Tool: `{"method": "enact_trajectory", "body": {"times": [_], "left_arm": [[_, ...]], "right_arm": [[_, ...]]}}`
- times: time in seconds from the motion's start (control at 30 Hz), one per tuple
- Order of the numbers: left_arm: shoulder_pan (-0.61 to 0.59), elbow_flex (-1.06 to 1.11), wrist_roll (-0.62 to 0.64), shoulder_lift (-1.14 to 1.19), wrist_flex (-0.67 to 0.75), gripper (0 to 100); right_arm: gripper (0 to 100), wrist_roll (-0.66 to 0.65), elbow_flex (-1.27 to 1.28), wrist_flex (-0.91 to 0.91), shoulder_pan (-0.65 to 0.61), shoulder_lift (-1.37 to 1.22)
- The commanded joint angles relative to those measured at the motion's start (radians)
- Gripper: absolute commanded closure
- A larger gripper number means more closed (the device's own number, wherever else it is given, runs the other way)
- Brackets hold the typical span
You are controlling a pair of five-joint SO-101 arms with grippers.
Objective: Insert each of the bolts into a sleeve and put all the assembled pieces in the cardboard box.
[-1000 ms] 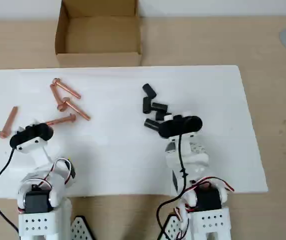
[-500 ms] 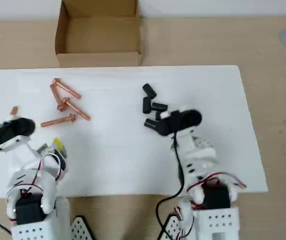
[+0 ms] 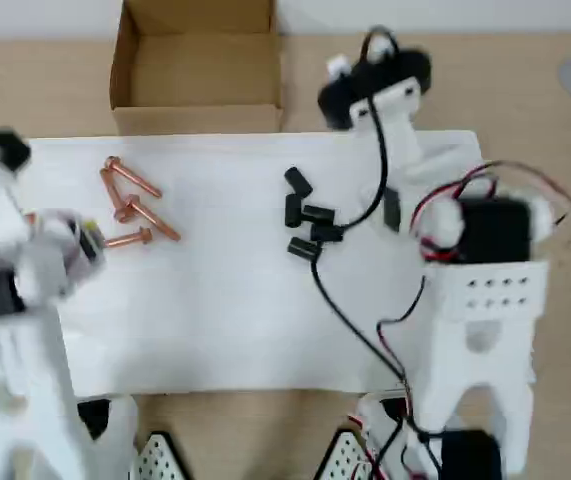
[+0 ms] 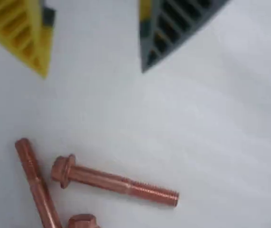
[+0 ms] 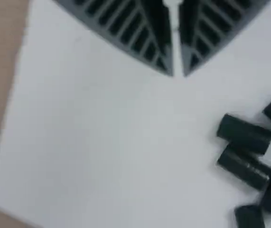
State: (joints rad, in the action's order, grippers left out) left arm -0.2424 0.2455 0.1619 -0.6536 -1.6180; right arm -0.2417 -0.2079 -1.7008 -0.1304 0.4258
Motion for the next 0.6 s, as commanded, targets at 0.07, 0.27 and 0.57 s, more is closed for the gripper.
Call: {"method": "enact_trajectory", "body": {"times": [0.07,0.27,0.57], "left_arm": [[-0.014,-0.358,0.091,0.237,-0.094,86],[-0.008,-0.275,0.170,0.248,-0.110,86],[-0.012,-0.163,0.106,0.364,-0.106,86]], "right_arm": [[98.4,-0.080,-0.151,-0.089,-0.048,-0.133],[98.4,-0.163,0.134,-0.089,-0.143,-0.162],[98.4,-0.157,0.177,-0.084,-0.228,-0.165]]}}
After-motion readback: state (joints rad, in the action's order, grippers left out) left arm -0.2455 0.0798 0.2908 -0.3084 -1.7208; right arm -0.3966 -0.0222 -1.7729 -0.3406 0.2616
